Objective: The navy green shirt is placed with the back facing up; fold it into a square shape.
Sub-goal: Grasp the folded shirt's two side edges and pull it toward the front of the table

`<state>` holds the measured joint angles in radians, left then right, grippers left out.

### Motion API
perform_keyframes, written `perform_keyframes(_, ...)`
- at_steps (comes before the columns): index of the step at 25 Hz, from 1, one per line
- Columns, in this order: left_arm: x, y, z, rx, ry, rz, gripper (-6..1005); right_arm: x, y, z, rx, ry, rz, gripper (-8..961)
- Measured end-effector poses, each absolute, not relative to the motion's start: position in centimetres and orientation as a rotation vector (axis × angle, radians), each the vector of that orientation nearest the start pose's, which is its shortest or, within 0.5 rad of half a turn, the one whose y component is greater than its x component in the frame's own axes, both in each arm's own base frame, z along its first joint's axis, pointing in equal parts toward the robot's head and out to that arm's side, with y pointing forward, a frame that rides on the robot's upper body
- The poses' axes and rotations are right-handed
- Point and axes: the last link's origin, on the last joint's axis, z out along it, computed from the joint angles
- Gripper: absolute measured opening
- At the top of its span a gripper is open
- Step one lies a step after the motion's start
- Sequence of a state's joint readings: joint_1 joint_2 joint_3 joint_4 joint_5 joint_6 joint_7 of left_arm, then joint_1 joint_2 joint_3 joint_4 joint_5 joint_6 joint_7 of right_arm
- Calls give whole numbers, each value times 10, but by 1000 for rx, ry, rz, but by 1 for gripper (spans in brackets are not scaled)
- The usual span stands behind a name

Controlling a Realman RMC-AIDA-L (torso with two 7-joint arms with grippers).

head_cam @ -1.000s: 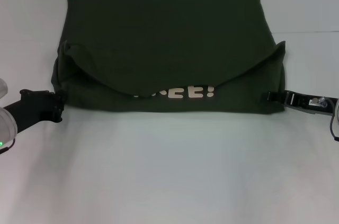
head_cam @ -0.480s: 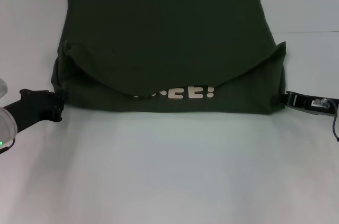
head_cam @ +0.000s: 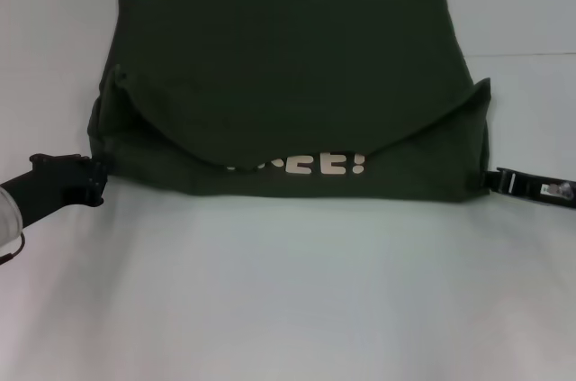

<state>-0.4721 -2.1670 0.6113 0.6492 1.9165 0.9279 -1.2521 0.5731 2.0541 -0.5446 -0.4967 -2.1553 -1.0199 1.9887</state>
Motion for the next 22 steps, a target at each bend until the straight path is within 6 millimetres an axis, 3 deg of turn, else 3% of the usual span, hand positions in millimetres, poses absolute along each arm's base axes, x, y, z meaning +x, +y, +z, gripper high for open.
perform_keyframes(9,-323,326,19,-2206,-941,-608,5,348,335,20,-2059,1533,592,42)
perform_keyframes(22,-340,267,32,-2226,-1161,-783,5,367,285,67,-2141,1476,575,48)
